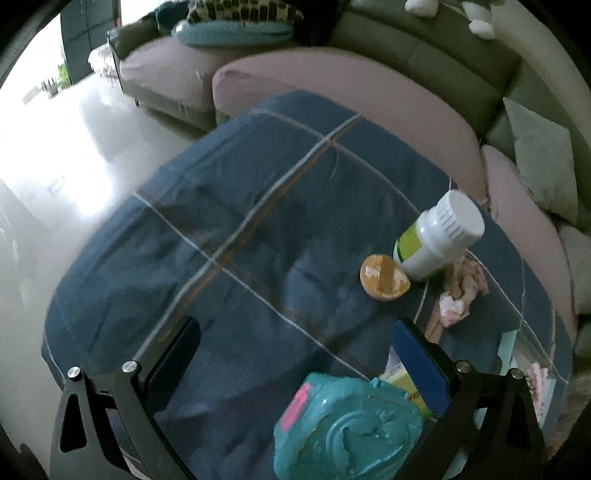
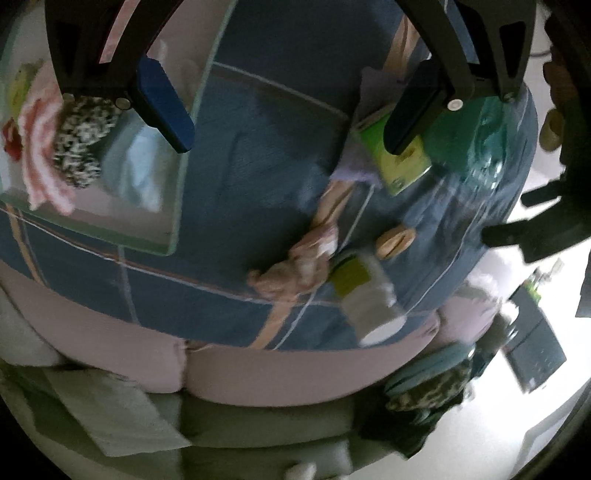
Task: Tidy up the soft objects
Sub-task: 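Move both grippers back from the tray over the remaining pile, then grasp the green tissue pack with the right gripper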
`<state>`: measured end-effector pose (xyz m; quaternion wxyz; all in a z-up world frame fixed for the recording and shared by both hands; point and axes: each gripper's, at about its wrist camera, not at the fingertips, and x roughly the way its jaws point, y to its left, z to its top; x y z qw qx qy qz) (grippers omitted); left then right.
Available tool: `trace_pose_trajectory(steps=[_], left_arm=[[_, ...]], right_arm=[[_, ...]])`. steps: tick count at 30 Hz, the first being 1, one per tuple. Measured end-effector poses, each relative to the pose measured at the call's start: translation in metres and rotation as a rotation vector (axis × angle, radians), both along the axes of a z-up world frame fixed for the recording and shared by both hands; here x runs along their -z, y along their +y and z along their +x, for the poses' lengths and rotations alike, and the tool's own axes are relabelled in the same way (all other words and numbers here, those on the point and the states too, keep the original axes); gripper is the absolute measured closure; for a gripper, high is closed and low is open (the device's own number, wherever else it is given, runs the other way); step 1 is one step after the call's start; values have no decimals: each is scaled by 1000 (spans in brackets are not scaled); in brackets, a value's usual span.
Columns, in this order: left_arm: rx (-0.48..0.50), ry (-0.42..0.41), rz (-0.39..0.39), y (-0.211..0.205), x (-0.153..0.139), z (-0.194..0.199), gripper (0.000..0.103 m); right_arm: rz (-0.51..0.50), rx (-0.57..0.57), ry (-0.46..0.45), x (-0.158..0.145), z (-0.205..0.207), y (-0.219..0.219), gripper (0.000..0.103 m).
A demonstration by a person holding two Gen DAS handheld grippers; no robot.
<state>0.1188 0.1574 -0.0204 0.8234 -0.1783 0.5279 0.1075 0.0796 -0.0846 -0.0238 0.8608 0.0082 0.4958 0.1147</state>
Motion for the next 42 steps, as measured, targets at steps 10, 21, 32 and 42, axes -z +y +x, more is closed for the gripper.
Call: trace_pose_trajectory(steps=[10,21,32,42], left_arm=[[-8,72,-12,5,14,3,0],[-18,79,-29,8,16,5,0],[-28,83,-46,12,18,6,0],[-21,97,-54,7,21,9,0]], right_arm=[[-24,-117,46,13,-7,26,0],[-45,-201,68,25,-6,48,6],[-65,-256,42,30,-3,60,19],[-38,-270,49,32,-1,61,36]])
